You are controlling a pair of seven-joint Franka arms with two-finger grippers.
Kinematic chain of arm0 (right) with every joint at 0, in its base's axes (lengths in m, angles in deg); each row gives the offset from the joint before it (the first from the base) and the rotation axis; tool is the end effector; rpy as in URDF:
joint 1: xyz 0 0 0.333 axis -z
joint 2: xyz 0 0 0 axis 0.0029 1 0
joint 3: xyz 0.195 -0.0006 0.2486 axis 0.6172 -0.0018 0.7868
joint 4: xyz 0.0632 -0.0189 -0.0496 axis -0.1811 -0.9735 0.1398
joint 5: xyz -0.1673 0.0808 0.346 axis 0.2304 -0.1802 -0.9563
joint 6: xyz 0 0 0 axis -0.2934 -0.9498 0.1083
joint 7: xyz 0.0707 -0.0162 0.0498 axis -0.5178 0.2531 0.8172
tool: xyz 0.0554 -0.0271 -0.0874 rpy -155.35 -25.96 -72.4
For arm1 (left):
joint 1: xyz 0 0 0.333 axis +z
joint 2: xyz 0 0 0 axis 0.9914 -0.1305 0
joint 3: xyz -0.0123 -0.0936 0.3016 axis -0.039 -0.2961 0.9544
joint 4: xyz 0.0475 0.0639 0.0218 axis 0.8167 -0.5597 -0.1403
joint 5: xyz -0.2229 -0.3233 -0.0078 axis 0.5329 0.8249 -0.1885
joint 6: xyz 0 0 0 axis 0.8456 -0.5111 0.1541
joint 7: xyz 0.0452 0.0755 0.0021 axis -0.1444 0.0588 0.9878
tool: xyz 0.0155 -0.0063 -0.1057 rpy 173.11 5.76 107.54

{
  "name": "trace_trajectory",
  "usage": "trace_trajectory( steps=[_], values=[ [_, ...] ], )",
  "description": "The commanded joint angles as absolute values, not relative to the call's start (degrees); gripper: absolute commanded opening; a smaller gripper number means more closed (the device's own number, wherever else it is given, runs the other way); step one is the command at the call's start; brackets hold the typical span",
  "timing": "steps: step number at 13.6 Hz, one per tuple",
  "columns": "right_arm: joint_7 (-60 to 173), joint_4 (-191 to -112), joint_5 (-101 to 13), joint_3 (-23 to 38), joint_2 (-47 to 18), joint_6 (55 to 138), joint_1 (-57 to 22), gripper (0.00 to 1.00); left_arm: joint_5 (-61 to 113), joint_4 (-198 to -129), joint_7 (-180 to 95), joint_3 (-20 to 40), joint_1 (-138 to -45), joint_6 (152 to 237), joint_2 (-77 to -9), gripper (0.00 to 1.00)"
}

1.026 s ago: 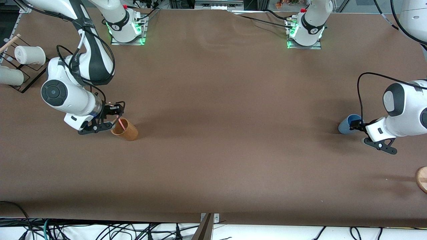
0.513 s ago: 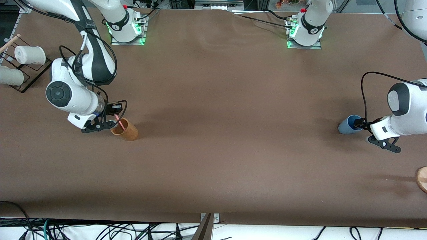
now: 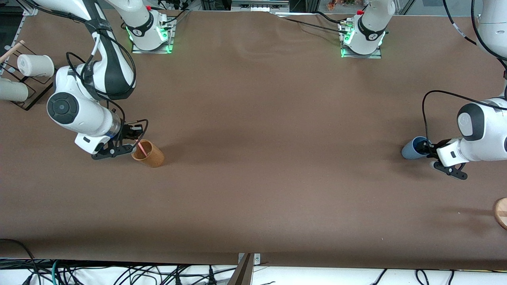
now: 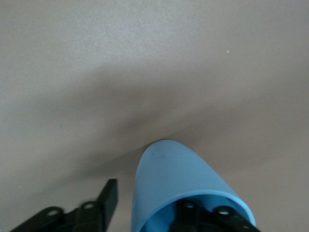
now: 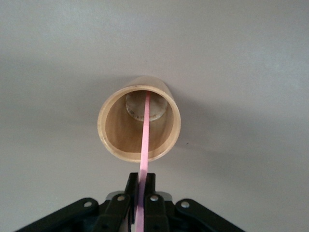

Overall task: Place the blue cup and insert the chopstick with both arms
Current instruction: 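Lift the chopstick from the wooden cup while the left gripper carries the blue cup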

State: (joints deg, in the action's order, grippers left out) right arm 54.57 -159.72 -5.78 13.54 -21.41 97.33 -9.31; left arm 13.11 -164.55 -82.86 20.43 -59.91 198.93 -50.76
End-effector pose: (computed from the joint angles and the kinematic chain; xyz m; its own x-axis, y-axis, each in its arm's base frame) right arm 0.5987 0.0998 0.3476 0.9643 0.2269 -0.1366 0.2297 -0.9732 0.0052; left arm 0.6131 0.1736 0.2207 0.9175 -0.3595 -0.1702 -0.3387 -0.9305 0.1396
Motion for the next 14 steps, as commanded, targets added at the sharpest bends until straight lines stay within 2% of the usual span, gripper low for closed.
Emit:
trace_trajectory(
  steps=[1,6,11,14],
  values=[
    [55.1,-158.8,-5.5,13.7,-22.5,95.7,-9.3,0.00,14.8,-163.5,-84.0,20.0,-59.7,198.5,-50.6,0.00],
    [55.0,-158.2,-5.6,14.5,-24.2,93.1,-9.3,0.00,15.1,-160.7,-82.0,14.8,-60.1,197.0,-49.5,0.00],
    [54.9,-149.9,-6.6,15.9,-28.8,77.9,-9.3,0.00,15.0,-160.3,-73.6,8.5,-60.4,193.9,-46.9,0.00],
    [54.8,-143.8,-6.9,17.5,-30.1,69.2,-9.3,0.00,14.5,-160.3,-56.5,0.6,-60.4,188.3,-45.3,0.00]
  ],
)
